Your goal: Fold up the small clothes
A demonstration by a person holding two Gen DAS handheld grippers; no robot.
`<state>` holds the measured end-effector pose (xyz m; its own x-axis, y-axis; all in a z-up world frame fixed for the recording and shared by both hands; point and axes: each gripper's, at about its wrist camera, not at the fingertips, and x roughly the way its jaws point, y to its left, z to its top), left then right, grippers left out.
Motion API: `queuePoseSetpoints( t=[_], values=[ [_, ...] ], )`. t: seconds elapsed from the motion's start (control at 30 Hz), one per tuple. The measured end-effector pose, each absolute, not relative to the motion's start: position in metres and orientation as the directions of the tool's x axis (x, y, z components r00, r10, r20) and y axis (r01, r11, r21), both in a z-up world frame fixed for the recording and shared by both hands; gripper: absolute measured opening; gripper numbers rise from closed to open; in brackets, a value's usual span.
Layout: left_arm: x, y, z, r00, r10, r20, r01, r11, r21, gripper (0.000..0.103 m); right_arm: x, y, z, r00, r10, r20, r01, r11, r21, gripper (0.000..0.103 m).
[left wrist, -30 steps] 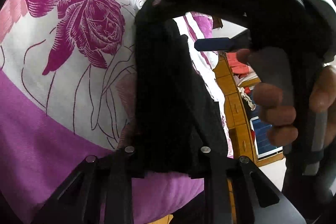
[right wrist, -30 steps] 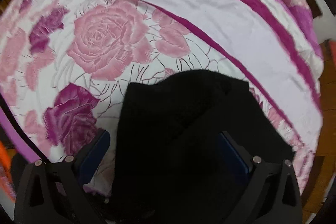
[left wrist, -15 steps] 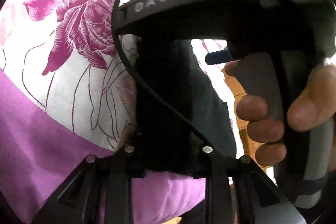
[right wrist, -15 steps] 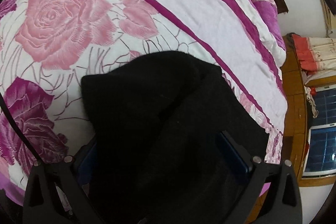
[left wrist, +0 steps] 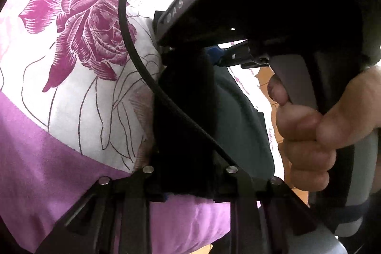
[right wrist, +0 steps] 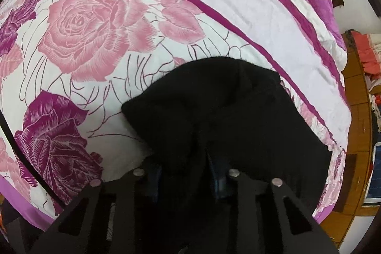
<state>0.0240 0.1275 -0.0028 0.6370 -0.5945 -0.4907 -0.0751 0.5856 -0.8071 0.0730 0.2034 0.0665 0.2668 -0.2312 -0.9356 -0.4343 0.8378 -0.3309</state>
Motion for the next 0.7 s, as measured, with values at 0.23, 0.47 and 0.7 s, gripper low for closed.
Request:
queuePoseSetpoints(
  t=[0.23,0.47,0.7],
  values=[
    [0.025,0.136,0.012,0.672,-0.571,-0.471,-0.051,0.599,-0.799,0.004,0.075,0.2,0.089,0.266,-0.152,-0.952,-0.524,0.806,-0.275,0.015],
    [0.003,0.173,0.024,0.747,-0.513,-0.422,-0.081,0.561,-0.824,0.002,0.075,0.224,0.118,0.231,-0.028,-0.973,-0.537,0.83,-0.151,0.014],
    [-0.025,0.208,0.031,0.787,-0.297,-0.541,-0.226,0.677,-0.7,0.002,0.058,0.286,0.12,0.205,0.059,-0.977,-0.61,0.788,-0.08,0.014]
  ],
)
